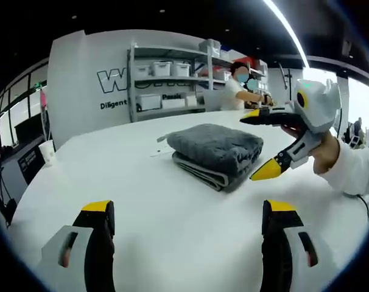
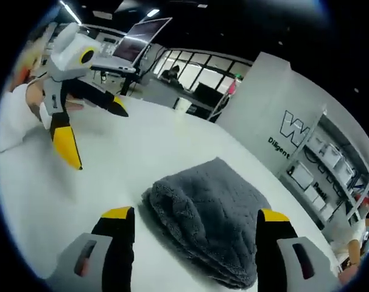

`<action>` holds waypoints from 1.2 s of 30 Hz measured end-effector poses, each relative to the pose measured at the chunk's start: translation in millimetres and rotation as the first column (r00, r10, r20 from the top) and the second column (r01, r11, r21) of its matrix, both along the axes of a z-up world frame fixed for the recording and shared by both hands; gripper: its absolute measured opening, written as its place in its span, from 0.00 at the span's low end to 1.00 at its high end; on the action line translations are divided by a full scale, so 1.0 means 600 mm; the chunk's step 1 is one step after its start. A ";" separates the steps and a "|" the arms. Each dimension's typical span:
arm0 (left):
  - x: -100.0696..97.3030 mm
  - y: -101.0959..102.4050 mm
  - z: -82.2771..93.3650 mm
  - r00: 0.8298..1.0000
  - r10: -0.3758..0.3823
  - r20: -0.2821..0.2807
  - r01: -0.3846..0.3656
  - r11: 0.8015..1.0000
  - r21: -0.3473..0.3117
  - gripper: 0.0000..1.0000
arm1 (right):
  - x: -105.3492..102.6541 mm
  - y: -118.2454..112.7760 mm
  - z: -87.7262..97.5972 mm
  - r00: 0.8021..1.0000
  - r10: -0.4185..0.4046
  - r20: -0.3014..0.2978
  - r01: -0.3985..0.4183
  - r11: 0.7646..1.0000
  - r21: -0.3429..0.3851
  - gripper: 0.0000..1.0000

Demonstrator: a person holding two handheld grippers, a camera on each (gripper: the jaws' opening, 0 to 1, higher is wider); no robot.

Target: Open the folded towel by lifting each exposed corner and separating the folded layers until the towel lies flat within the target outline without major curled edges

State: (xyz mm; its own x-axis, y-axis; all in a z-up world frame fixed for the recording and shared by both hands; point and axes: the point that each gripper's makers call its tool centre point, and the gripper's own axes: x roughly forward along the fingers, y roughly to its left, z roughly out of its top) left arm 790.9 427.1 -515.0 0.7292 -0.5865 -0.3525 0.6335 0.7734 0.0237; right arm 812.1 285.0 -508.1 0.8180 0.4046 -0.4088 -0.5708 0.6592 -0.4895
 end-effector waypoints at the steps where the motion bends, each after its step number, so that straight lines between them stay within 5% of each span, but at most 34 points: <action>1: -0.001 0.000 0.000 1.000 0.000 0.000 0.000 1.000 -0.001 1.00 | 0.002 0.006 -0.001 1.000 0.012 0.007 -0.012 1.000 -0.006 0.77; 12: -0.003 0.001 0.004 1.000 0.002 0.001 -0.002 1.000 -0.015 1.00 | 0.015 0.034 -0.005 0.998 0.053 0.041 -0.052 0.998 -0.030 0.60; 36: -0.006 -0.001 0.008 1.000 0.006 -0.002 -0.006 0.999 -0.035 1.00 | -0.009 0.058 -0.026 0.982 0.191 -0.010 -0.191 0.982 -0.002 0.09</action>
State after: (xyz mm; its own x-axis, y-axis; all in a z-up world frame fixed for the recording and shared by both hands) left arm 787.1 426.8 -510.1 0.7321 -0.5945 -0.3326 0.6290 0.7774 -0.0047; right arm 806.6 319.9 -523.7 0.7219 0.5518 -0.4177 -0.6906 0.5361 -0.4854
